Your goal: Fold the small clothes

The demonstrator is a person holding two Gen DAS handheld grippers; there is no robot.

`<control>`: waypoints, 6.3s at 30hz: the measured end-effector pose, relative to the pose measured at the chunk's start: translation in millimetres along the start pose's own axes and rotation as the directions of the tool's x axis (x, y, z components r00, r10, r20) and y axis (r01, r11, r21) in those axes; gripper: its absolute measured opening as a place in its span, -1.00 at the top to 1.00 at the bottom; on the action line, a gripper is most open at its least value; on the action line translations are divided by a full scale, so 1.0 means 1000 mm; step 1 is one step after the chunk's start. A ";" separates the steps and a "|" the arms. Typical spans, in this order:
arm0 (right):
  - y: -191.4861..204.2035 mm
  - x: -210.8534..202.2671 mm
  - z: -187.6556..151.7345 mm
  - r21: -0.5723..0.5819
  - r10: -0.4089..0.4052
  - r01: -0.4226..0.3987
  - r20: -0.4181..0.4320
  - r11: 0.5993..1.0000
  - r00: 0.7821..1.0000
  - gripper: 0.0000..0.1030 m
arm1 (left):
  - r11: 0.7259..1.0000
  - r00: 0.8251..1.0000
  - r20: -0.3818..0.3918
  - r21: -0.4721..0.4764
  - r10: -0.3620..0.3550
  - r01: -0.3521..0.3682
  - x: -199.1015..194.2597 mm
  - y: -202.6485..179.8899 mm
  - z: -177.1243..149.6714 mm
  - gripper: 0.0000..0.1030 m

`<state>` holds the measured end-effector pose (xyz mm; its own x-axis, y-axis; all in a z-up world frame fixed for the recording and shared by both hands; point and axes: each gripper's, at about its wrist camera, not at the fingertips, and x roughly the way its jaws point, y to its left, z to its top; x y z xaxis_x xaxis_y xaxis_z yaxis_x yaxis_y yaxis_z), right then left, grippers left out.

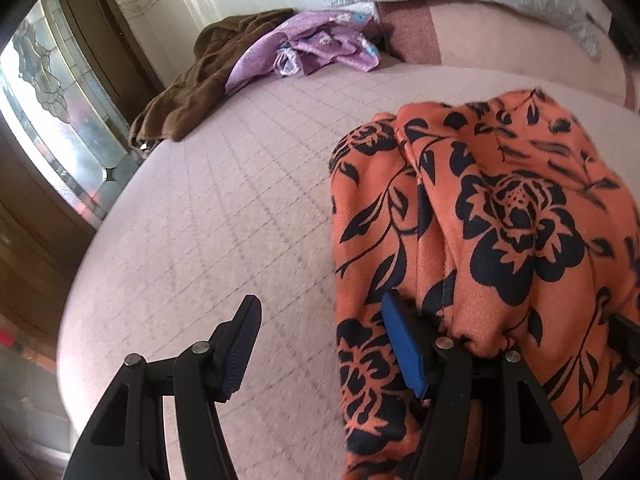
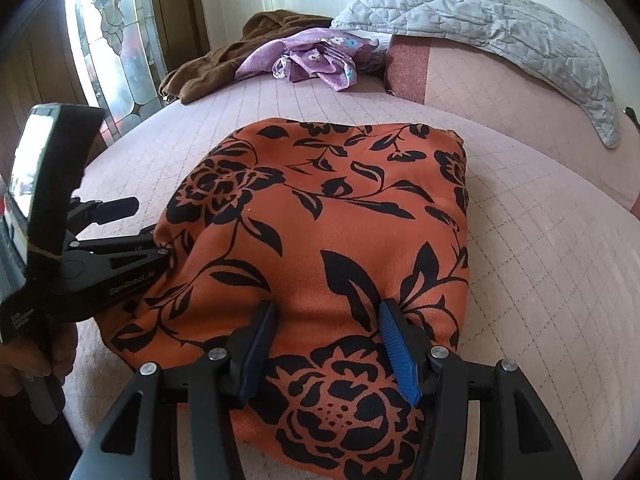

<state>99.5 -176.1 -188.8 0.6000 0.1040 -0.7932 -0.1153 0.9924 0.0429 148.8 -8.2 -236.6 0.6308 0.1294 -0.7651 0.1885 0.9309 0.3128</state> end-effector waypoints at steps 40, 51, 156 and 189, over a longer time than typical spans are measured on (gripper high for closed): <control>-0.088 -0.187 -0.070 0.199 -0.092 0.020 0.357 0.980 0.929 -0.30 | 0.979 0.910 0.407 -0.205 0.075 0.011 -0.303 0.004 -0.030 -0.97; -0.092 -0.211 -0.072 0.210 -0.149 0.057 0.454 0.976 0.879 -0.37 | 0.971 0.893 0.433 -0.238 0.121 -0.016 -0.323 0.002 -0.025 -0.97; 0.066 -0.331 -0.024 0.147 -0.191 0.140 0.432 0.979 0.881 -0.38 | 0.926 0.868 0.496 -0.341 0.033 0.160 -0.344 0.108 -0.071 -0.97; 0.062 -0.324 -0.027 0.169 -0.225 0.169 0.408 0.971 0.885 -0.38 | 0.944 0.871 0.490 -0.293 0.011 0.153 -0.339 0.101 -0.069 -0.97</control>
<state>-123.6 -150.4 54.0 0.8797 -0.1048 -0.4639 0.1233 0.9923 0.0097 -97.5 65.2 15.6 0.9209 -0.0443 -0.3873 0.0536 0.9985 0.0132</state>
